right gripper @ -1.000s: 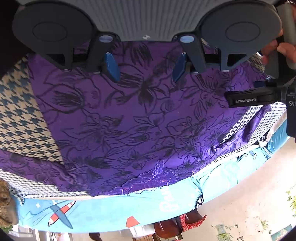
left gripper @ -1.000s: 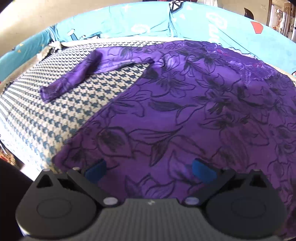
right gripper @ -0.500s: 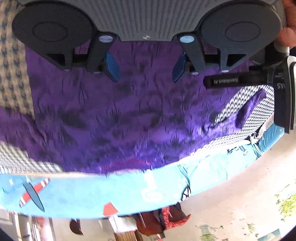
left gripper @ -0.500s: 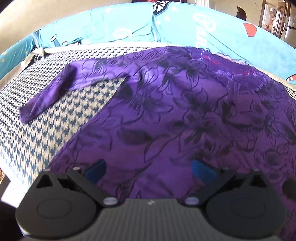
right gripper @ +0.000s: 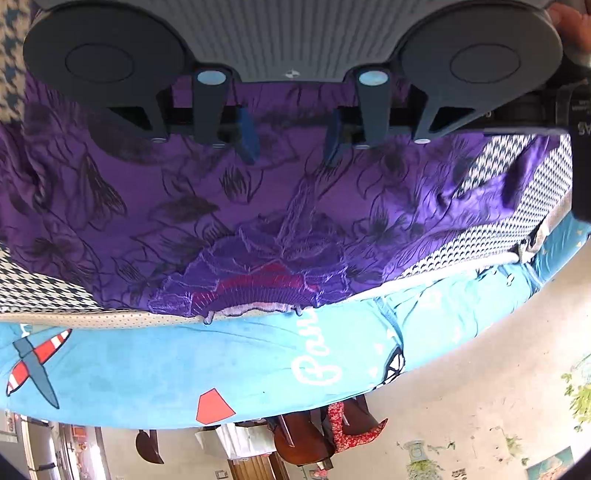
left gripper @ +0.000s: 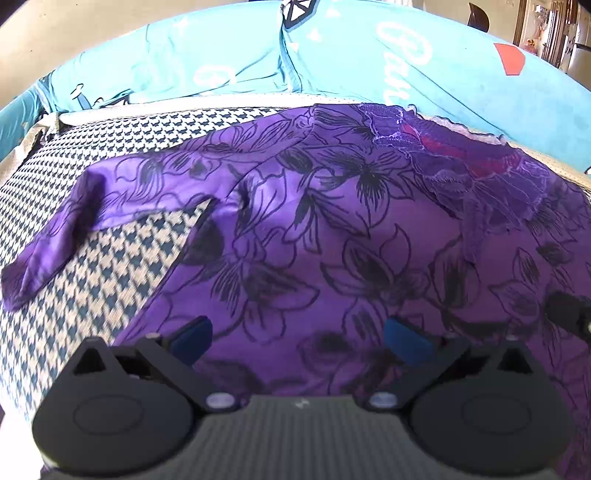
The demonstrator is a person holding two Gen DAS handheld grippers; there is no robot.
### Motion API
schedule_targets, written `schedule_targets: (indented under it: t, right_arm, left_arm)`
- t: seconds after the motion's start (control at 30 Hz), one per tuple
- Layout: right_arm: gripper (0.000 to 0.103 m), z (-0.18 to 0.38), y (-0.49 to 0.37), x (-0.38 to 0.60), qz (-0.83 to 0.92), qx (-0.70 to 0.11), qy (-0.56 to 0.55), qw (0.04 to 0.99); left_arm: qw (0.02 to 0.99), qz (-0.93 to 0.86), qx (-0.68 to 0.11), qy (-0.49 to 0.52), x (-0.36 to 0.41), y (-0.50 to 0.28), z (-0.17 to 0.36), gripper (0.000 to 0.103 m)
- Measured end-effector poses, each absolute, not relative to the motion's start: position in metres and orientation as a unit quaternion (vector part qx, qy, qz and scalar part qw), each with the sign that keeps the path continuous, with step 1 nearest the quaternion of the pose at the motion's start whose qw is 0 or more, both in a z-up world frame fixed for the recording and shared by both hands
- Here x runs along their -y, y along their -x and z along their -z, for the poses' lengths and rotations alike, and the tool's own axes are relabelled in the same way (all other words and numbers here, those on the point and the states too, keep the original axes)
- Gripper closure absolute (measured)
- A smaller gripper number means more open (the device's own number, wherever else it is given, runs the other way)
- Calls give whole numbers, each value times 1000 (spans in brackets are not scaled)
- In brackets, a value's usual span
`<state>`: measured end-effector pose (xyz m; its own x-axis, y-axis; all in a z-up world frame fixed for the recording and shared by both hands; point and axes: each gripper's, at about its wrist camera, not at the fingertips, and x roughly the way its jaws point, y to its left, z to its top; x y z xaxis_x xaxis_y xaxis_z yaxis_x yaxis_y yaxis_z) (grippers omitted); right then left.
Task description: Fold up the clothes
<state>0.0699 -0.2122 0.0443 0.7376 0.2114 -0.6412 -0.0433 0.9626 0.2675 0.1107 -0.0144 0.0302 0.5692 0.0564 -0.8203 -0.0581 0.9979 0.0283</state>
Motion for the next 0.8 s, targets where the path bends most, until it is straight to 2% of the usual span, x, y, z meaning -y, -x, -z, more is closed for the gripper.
schedule_targets:
  t: [0.23, 0.8]
  right_arm:
    - [64, -41, -117, 227, -71, -335, -165, 925]
    - [64, -41, -218, 224, -95, -287, -132, 944]
  left_arm:
    - [884, -38, -465, 13, 13, -146, -30, 0]
    - [873, -55, -484, 20, 12, -211, -18, 0]
